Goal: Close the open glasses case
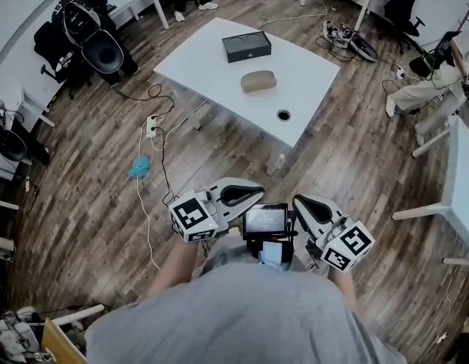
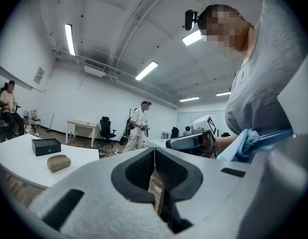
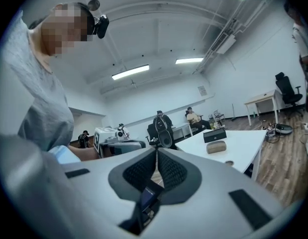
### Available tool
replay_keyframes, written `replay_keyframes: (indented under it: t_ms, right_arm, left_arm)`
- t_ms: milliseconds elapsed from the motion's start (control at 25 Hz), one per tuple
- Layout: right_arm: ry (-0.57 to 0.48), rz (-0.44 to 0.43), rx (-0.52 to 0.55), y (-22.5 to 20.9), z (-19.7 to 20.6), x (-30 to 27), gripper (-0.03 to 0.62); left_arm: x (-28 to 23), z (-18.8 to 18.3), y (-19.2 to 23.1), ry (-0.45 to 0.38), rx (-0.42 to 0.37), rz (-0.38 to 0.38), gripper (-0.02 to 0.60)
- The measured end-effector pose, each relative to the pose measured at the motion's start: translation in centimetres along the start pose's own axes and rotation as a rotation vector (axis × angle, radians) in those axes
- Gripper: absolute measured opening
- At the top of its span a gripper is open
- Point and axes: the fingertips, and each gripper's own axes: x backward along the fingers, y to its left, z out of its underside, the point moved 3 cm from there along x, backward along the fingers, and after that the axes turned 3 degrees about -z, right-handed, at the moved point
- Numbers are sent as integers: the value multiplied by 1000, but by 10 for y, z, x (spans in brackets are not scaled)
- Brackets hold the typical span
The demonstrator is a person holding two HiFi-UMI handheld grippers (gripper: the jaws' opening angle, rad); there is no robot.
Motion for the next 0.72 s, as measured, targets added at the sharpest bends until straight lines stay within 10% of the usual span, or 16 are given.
replay_keyframes:
  t_ms: [720]
  right_arm:
    - [-60, 25, 36, 0, -7, 6, 34]
  left_arm:
    - [0, -6, -3, -19, -11, 14, 20]
